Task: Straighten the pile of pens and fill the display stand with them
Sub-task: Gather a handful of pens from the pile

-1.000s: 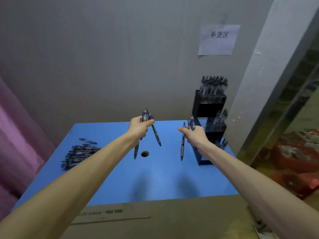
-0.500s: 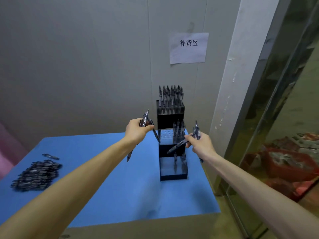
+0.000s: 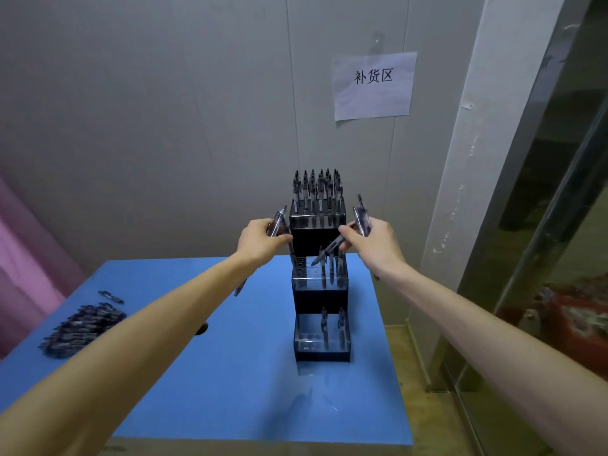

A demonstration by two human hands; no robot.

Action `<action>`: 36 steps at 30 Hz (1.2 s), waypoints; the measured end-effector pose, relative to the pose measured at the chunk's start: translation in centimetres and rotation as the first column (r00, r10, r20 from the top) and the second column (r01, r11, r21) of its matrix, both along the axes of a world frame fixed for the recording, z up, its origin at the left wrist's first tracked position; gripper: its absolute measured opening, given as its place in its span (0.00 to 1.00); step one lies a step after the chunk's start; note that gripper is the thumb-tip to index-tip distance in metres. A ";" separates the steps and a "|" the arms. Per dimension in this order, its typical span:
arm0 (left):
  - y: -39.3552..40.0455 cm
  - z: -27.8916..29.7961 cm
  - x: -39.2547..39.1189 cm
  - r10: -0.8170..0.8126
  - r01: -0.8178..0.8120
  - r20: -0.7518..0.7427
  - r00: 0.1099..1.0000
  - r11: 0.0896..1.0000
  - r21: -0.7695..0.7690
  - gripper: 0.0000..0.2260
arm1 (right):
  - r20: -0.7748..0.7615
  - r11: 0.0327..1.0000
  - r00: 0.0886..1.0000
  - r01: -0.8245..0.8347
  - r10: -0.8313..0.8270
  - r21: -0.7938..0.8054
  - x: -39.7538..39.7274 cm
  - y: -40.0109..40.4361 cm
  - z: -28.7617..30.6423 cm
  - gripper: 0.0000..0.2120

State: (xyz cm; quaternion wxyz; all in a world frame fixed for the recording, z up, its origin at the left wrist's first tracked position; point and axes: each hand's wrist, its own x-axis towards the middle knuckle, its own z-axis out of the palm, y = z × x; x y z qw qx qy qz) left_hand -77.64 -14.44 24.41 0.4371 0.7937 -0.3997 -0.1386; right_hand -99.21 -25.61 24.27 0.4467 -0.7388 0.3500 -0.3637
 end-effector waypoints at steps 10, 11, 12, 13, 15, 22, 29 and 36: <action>-3.3 -1.5 4.0 -0.076 0.076 0.020 0.997 0.997 -0.001 0.16 | -0.219 0.976 0.971 0.050 -0.097 -0.210 5.9 -2.3 1.1 0.15; -3.7 -1.8 4.5 -0.084 0.084 0.025 0.996 0.996 0.000 0.15 | -0.241 0.974 0.965 0.050 -0.105 -0.223 6.6 -2.6 1.1 0.15; -4.1 -2.1 5.0 -0.094 0.093 0.033 0.995 0.996 0.003 0.15 | -0.264 0.970 0.957 0.056 -0.119 -0.237 7.2 -2.9 1.2 0.15; -4.5 -2.4 5.4 -0.101 0.101 0.040 0.994 0.995 0.006 0.14 | -0.285 0.966 0.949 0.062 -0.135 -0.252 7.8 -3.3 1.2 0.15; -5.1 -2.9 6.1 -0.102 0.102 0.028 0.994 0.995 0.006 0.13 | -0.325 0.960 0.933 0.063 -0.153 -0.273 8.9 -3.8 1.2 0.14; -6.0 -4.5 7.7 -0.087 0.086 0.032 0.996 0.996 0.028 0.11 | -0.460 0.941 0.873 -0.004 -0.162 -0.339 11.4 -5.2 0.8 0.15; -7.2 -4.9 7.4 -0.046 0.045 0.050 0.998 0.999 0.014 0.12 | -0.536 0.921 0.835 -0.106 -0.123 -0.376 12.1 -6.8 -1.0 0.16; -7.7 -5.6 7.3 -0.046 0.045 0.097 0.994 0.999 0.008 0.12 | -0.563 0.886 0.825 -0.225 -0.049 -0.406 12.6 -8.1 -1.9 0.15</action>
